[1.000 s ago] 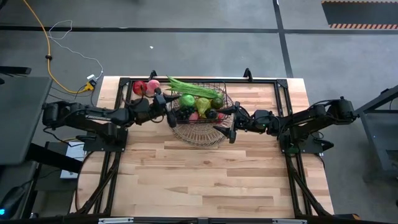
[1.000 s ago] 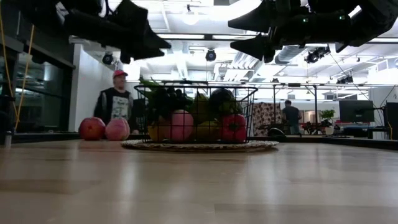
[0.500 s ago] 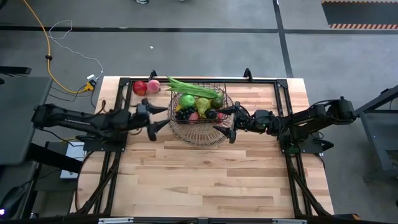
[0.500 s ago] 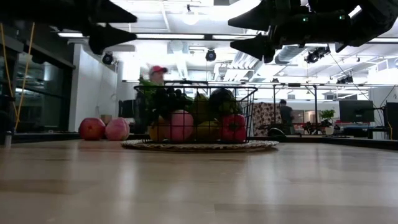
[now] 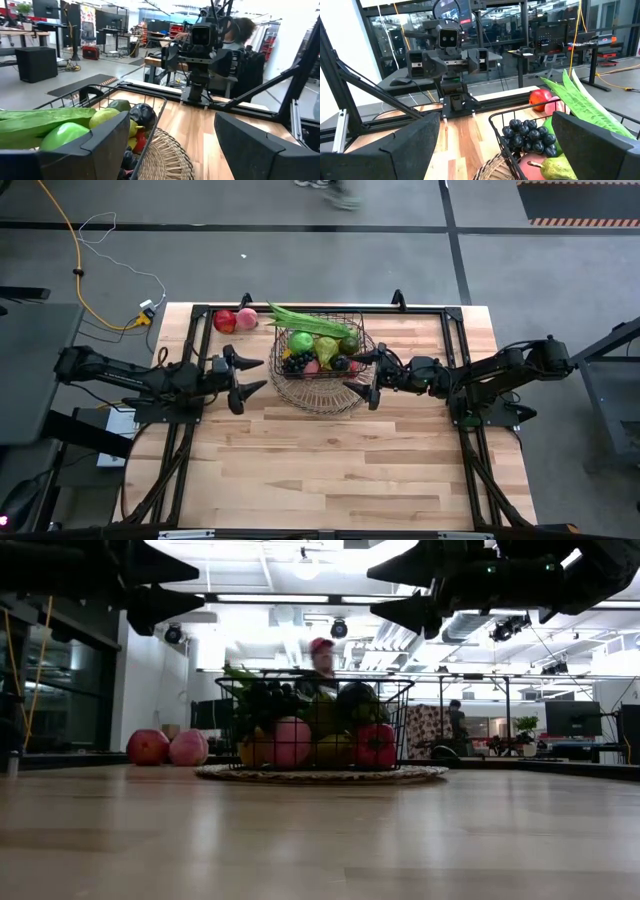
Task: Build produce basket
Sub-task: Put the peach into the wire basket
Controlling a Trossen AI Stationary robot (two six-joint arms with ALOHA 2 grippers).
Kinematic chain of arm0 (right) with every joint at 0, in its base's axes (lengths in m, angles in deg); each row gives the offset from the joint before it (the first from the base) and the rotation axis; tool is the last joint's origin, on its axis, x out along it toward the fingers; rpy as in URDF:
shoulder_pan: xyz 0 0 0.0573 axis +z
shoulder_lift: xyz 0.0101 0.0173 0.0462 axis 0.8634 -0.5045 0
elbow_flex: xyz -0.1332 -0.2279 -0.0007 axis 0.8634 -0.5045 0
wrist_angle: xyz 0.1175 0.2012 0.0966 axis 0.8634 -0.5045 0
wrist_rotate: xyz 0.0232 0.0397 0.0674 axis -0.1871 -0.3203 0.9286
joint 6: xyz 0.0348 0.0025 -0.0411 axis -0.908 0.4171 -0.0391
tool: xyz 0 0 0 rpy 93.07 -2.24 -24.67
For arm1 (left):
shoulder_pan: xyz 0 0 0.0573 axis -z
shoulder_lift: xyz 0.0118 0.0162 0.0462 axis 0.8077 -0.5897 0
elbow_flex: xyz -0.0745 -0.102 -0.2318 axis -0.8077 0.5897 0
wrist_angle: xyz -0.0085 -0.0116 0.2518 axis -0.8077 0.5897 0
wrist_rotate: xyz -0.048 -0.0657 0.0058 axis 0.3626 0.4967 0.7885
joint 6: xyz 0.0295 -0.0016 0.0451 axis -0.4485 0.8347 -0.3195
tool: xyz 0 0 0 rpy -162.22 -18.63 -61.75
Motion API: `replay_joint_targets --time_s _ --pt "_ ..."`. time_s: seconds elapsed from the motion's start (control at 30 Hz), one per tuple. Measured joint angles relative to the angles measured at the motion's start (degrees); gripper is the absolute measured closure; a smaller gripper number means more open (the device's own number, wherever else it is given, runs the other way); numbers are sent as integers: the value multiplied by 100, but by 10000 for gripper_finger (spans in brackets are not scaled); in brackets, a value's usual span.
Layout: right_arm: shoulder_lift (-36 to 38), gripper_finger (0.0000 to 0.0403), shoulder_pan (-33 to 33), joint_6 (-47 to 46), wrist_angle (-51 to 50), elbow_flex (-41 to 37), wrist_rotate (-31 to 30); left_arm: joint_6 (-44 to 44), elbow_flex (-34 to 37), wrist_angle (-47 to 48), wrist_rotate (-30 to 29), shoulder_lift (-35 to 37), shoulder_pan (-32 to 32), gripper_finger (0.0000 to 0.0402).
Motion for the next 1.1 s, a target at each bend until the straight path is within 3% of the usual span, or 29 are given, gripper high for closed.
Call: replay_joint_targets --time_s 0.23,0.93,1.1 --pt "0 29 0 57 -6 0 1 6 0 -24 175 -13 -2 122" --pt "0 29 0 42 0 0 -1 -139 0 -37 -122 -13 -11 121" --pt "0 29 0 57 90 0 -1 -243 0 -27 -278 -13 -11 89"
